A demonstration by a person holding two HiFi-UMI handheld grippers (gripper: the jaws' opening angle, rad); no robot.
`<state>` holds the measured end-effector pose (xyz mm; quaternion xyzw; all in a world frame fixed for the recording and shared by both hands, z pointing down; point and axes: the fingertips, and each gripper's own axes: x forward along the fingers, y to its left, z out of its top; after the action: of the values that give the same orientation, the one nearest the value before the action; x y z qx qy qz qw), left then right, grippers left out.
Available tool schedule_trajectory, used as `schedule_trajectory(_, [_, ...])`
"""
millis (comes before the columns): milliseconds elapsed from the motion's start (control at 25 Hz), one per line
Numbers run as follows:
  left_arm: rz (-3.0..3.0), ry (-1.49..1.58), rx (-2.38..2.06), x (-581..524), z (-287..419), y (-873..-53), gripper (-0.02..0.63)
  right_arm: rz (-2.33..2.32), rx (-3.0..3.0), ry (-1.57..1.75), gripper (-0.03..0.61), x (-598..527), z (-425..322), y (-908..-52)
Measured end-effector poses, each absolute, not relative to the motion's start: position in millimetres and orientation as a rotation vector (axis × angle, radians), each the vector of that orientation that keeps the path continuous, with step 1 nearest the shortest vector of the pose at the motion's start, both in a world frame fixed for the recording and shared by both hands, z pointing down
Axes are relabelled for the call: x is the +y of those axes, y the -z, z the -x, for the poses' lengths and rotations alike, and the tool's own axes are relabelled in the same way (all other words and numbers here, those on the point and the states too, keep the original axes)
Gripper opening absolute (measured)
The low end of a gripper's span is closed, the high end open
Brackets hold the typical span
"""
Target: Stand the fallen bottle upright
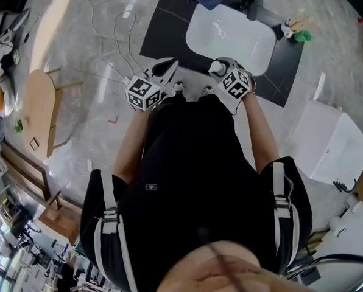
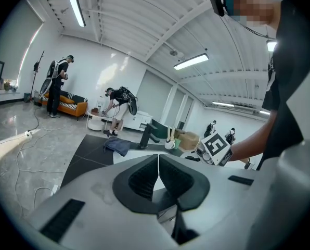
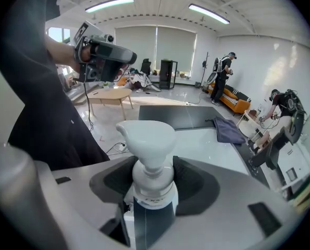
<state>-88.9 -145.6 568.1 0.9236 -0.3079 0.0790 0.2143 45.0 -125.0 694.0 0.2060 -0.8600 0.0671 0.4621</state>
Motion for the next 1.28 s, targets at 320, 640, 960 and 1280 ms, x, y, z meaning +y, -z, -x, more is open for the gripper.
schedule_trajectory(320, [-2.552,-0.211,-0.939,-142.3,62.6,-552.6,0.017,-0.526,-2.178,-0.151,0.282,-118.6,-61.3,-690.2])
schedule_trajectory(640, [-2.538,-0.228,-0.976,-129.5,43.4,-551.1,0.015,-0.502,-2.211,-0.165,0.284,-111.9,-73.3,-688.7])
schedule_trajectory(960, [-2.528,-0.212,-1.019,-123.2,37.6,-550.3,0.015,-0.518,-2.228,-0.178,0.284,-113.3,-76.1,-689.9])
schedule_trajectory(1280, [-2.522,-0.205,-1.021,-119.8,39.9,-553.7,0.015,-0.536,-2.218,-0.162,0.287,-116.5,-74.9,-689.0])
